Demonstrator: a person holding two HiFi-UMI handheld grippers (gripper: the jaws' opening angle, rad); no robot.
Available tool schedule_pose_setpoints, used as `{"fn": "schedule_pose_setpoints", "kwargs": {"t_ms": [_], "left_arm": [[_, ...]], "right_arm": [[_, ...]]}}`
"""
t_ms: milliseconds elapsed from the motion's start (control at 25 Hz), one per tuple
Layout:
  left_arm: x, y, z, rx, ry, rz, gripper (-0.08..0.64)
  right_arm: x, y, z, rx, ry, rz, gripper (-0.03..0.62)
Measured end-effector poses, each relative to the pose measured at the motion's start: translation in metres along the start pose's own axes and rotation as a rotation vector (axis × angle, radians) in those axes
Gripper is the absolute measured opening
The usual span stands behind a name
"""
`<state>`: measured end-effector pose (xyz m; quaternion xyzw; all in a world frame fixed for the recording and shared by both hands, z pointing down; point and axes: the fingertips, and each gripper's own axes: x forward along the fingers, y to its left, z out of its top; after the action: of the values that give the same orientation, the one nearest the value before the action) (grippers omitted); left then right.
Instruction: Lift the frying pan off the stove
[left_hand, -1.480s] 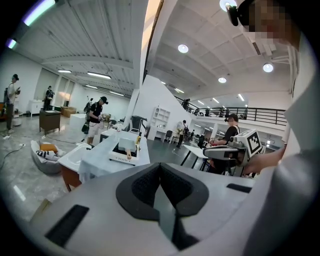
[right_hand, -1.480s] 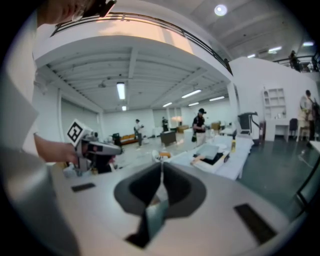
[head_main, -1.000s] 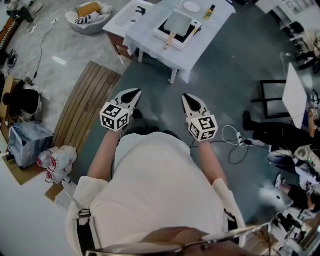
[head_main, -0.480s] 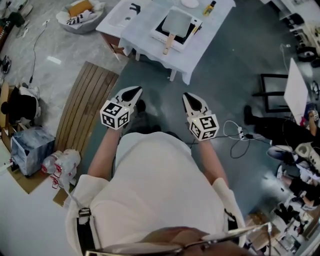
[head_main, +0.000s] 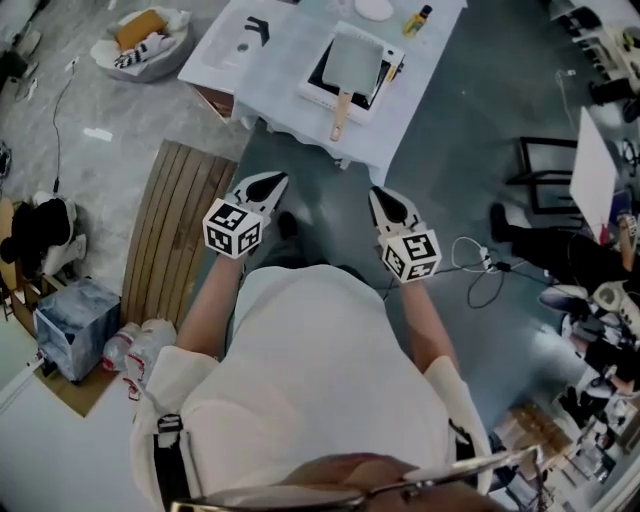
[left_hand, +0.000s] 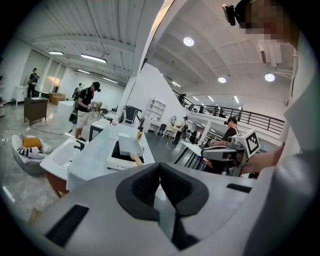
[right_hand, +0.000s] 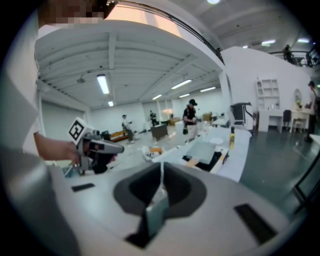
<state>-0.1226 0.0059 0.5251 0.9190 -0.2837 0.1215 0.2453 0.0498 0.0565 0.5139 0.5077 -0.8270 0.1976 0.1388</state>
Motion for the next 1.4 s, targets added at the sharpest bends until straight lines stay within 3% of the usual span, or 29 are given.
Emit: {"fn": "schedule_pose_setpoints", "kwargs": {"t_ms": [360,840,1400], "left_arm": [[0.030,0.055,0.031,0.025,0.049,-0.073,0.031],[0.053,0.080,0.041,0.017,0.086,-0.104,0.031],[0.127,0.093,0.045,-0.084,0.110,-0.045,0.031]], "right_arm": [[0.057,-0.017,0.029,0.009,0.009,-0.052,0.037],[0.089,-0.029,0.045,0.021,0.033,-0.065,0.037],[0.140,-0.086,0.037,0.045,0.134,0.113,0.038]]}}
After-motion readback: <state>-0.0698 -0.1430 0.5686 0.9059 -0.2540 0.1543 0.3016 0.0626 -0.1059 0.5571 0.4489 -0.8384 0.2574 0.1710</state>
